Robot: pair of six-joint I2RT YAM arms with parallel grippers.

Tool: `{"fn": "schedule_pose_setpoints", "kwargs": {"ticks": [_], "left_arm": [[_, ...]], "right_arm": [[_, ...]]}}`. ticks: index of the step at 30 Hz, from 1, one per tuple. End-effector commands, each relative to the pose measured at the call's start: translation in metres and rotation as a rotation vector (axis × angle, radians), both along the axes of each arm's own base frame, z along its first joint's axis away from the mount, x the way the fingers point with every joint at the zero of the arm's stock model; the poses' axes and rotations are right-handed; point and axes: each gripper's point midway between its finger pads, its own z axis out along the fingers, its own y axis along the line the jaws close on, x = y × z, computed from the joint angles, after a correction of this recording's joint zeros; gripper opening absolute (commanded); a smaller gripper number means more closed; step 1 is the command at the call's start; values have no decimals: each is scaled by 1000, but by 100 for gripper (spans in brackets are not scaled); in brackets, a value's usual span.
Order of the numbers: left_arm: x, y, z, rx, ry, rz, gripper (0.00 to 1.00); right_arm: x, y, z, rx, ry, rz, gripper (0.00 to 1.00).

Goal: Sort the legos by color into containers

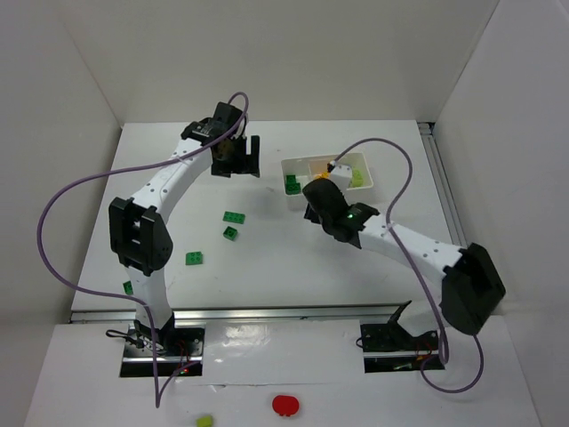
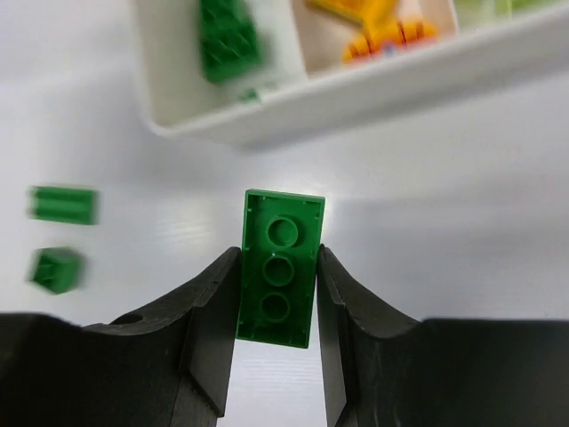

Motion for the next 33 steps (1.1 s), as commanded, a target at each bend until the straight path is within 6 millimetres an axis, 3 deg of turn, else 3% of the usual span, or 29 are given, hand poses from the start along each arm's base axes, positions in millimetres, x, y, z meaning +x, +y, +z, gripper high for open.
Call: {"fn": "schedule_pose_setpoints", "kwargs": {"ticks": [1, 2, 3, 5, 6, 7, 8, 9, 10, 11, 12, 13, 14, 16, 17, 18, 21, 26, 28, 29, 33], "left_arm": [[-13, 9, -2, 5, 27, 40, 93], [-15, 10, -7, 6, 42, 47, 93], [-19, 10, -8, 3, 49, 55, 95], [-34, 15, -28, 21, 114, 69, 96], [-37, 20, -36, 41, 129, 92, 96], [-38, 23, -42, 54, 136, 98, 98], [-42, 31, -55, 68, 162, 128, 98], [-45, 32, -64, 78, 184, 128, 98], [-48, 42, -74, 85, 216, 159, 98], [-51, 43, -83, 88, 240, 171, 98], [-52, 47, -86, 92, 251, 180, 98], [-57, 49, -91, 99, 268, 180, 98], [-57, 48, -95, 99, 277, 189, 98], [-57, 49, -102, 104, 288, 189, 98], [-57, 50, -105, 116, 293, 193, 98], [-60, 51, -106, 121, 303, 193, 98], [-63, 54, -119, 145, 336, 197, 98], [-75, 56, -134, 144, 388, 249, 95], [-74, 54, -133, 124, 374, 254, 94], [-79, 49, -134, 123, 372, 221, 94], [-95, 34, -143, 166, 384, 133, 94]], "right_arm": [[18, 4, 56, -21, -147, 89, 18], [34, 3, 74, -14, -178, 70, 18], [42, 8, 75, -13, -172, 88, 18], [72, 16, 77, -38, -184, 112, 18], [81, 23, 75, -35, -177, 152, 18], [92, 28, 58, -49, -139, 168, 18], [107, 35, 72, -20, -176, 165, 18], [115, 40, 71, -19, -178, 188, 18], [125, 39, 56, -34, -153, 177, 19], [136, 42, 63, -26, -174, 184, 19], [141, 45, 61, -26, -173, 185, 19], [145, 47, 47, -50, -145, 192, 22], [150, 52, 51, -42, -150, 199, 23], [158, 52, 40, -52, -131, 192, 30], [159, 52, 46, -52, -131, 192, 48], [159, 52, 40, -58, -120, 192, 59], [158, 51, 55, -40, -154, 190, 79], [148, 40, 87, -30, -216, 172, 82], [141, 35, 82, -40, -198, 174, 82], [137, 33, 89, -34, -210, 173, 82], [121, 24, 84, -26, -186, 162, 82]]}}
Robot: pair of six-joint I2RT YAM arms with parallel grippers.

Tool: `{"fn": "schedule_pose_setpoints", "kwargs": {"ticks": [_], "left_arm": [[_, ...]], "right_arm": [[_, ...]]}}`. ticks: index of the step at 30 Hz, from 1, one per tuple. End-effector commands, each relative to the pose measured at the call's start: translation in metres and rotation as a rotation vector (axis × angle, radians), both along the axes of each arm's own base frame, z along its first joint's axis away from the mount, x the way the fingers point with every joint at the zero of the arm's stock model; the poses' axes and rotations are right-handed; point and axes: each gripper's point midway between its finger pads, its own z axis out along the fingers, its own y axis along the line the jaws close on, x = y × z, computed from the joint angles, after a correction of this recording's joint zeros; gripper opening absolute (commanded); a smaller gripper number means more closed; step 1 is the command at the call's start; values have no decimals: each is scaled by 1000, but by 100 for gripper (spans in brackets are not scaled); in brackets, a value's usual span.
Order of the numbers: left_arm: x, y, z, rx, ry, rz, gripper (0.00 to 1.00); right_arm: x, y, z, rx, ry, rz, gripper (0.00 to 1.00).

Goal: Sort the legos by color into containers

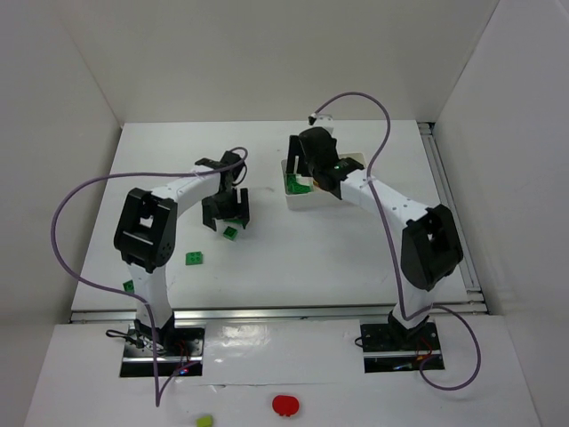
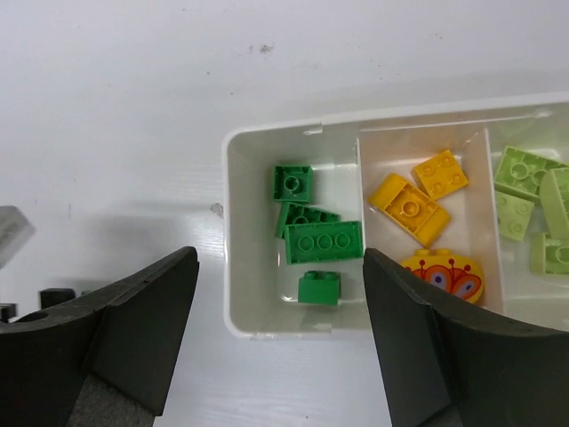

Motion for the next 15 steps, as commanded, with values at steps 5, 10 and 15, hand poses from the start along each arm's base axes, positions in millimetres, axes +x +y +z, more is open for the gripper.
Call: {"fn": "schedule_pose_setpoints", "kwargs": {"ticks": [5, 10, 15], "left_arm": [[-19, -23, -15, 14, 31, -93, 86], [-16, -24, -14, 33, 14, -79, 67], [2, -25, 8, 47, -38, -96, 44]], "right_arm": [[-18, -20, 18, 11, -28, -40, 82], [-21, -29, 16, -1, -20, -57, 82], [-23, -38, 14, -14, -8, -73, 82]]}}
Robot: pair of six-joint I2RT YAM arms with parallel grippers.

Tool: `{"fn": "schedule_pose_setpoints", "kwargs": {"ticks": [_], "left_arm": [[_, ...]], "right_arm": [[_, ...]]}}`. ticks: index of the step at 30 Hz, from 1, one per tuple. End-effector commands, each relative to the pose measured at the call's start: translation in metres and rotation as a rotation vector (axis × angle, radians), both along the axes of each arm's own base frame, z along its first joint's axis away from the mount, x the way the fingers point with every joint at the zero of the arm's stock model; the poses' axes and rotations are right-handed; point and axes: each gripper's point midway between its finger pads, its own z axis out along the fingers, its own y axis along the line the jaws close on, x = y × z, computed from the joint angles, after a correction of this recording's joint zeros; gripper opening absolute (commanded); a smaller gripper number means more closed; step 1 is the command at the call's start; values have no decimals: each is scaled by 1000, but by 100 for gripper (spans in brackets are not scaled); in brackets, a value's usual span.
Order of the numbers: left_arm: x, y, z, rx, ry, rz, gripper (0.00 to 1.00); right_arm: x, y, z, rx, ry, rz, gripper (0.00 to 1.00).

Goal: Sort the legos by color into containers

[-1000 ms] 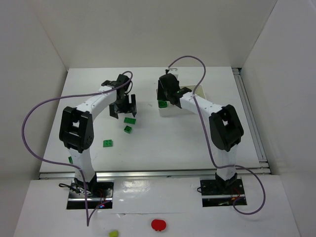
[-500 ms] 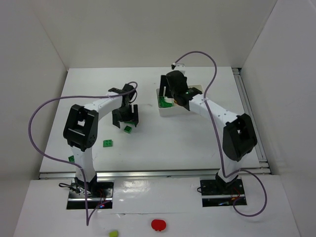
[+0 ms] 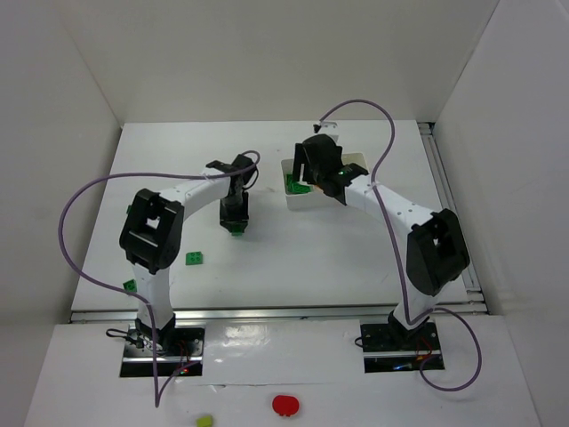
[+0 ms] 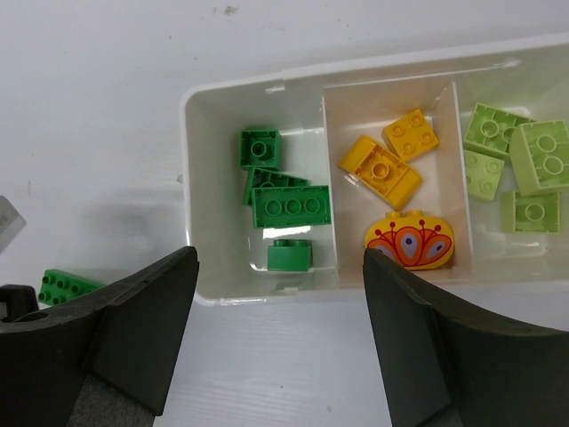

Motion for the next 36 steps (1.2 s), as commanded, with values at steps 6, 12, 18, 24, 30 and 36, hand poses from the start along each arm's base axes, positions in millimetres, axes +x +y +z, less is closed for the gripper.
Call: {"fn": "schedule_pose_setpoints", "kwargs": {"ticks": [6, 12, 18, 24, 30, 36], "left_arm": [[35, -4, 39, 9, -110, -36, 26], [58, -33, 89, -108, -220, -88, 24], [90, -88, 150, -267, -365, -171, 24], [119, -133, 162, -389, -402, -222, 25], [140, -167, 146, -503, -383, -240, 43], [137, -156, 181, -487, -470, -236, 85]], "right_arm": [[-7, -23, 22, 17, -39, -59, 82], [-13, -39, 31, 19, -56, -113, 82], [-24, -61, 49, 52, -112, -198, 82], [-45, -85, 48, 23, -79, -260, 82], [-64, -107, 63, 30, -96, -320, 82], [-66, -108, 52, 25, -70, -313, 82]]}}
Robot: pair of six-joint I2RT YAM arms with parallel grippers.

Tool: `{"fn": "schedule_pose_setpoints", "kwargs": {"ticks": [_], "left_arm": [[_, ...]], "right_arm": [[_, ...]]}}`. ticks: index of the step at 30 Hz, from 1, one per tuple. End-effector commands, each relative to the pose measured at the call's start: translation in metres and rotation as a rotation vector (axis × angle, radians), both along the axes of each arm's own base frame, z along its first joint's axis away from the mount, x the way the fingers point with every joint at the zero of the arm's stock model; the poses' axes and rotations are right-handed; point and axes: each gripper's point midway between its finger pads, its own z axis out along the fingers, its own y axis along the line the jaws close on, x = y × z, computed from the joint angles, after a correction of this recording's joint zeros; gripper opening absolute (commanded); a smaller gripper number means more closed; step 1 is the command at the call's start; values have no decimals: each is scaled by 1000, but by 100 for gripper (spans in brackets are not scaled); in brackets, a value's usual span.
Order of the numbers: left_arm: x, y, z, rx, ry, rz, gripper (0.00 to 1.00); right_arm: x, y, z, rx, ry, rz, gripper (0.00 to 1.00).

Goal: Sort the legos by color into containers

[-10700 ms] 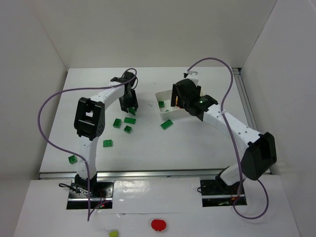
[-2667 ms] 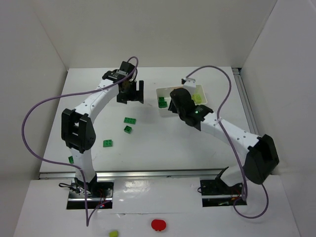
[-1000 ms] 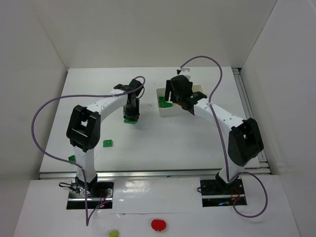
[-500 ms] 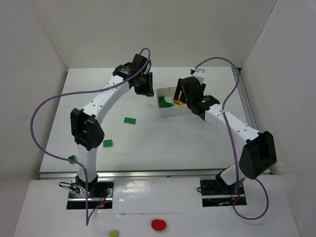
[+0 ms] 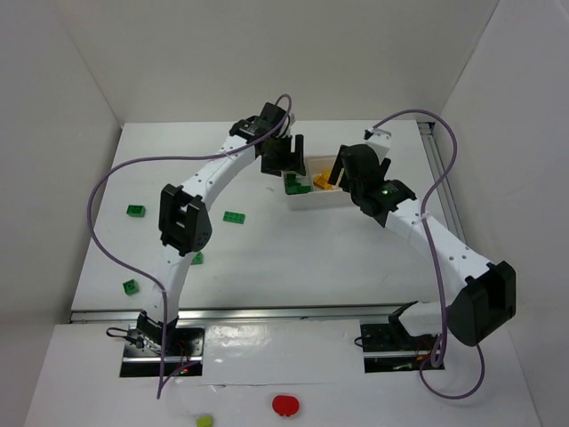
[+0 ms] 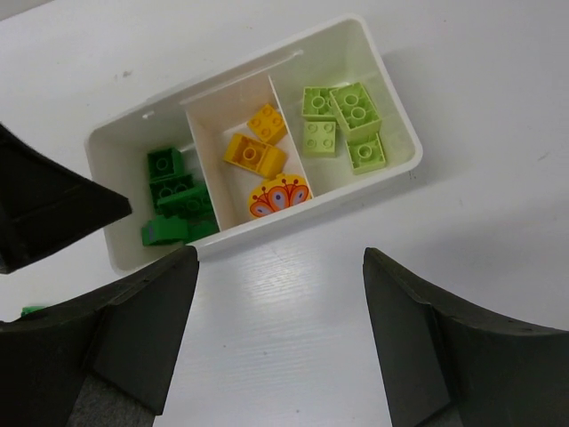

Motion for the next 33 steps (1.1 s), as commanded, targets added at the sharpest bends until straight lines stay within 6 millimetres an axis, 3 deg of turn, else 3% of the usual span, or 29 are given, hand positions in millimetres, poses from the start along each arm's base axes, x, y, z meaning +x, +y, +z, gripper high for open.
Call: {"fn": "schedule_pose_setpoints", "kwargs": {"ticks": [1, 2, 3, 4, 5, 6, 7, 8, 9, 10, 12, 18, 26, 33], "left_arm": [[-1, 16, 54, -5, -129, 46, 80], [-6, 25, 56, 21, -136, 68, 76], [-15, 37, 76, 24, -167, 97, 74], [-25, 61, 50, 95, -104, 170, 74], [-36, 78, 59, 102, -103, 220, 76], [-41, 99, 47, 142, -73, 284, 77], [-60, 112, 17, 180, 12, 362, 80], [-73, 128, 5, 220, 60, 431, 84], [-81, 138, -3, 231, 87, 539, 97], [-96, 151, -17, 249, 130, 588, 100], [-106, 162, -32, 231, 210, 674, 100], [-107, 165, -84, 214, 399, 728, 100], [-83, 152, -102, 162, 407, 791, 95], [-71, 149, -122, 175, 420, 812, 83]], "right_arm": [[-4, -6, -7, -5, 22, -21, 82], [-2, -5, -5, -1, 14, -21, 82], [1, 0, -8, 9, 19, -5, 82], [2, 1, -13, 3, 31, -5, 82], [4, 4, -11, 14, 21, 3, 82], [7, 7, -13, 20, 21, 11, 82], [8, 9, -18, 20, 32, 18, 82], [9, 10, -15, 19, 21, 23, 82], [14, 15, -14, 28, 18, 33, 82], [16, 15, -21, 12, 35, 37, 82], [20, 19, -18, 9, 37, 49, 82], [18, 17, -9, 4, 18, 59, 82], [9, 13, -12, 15, 25, 50, 82], [7, 14, -14, 8, 36, 62, 82]]}}
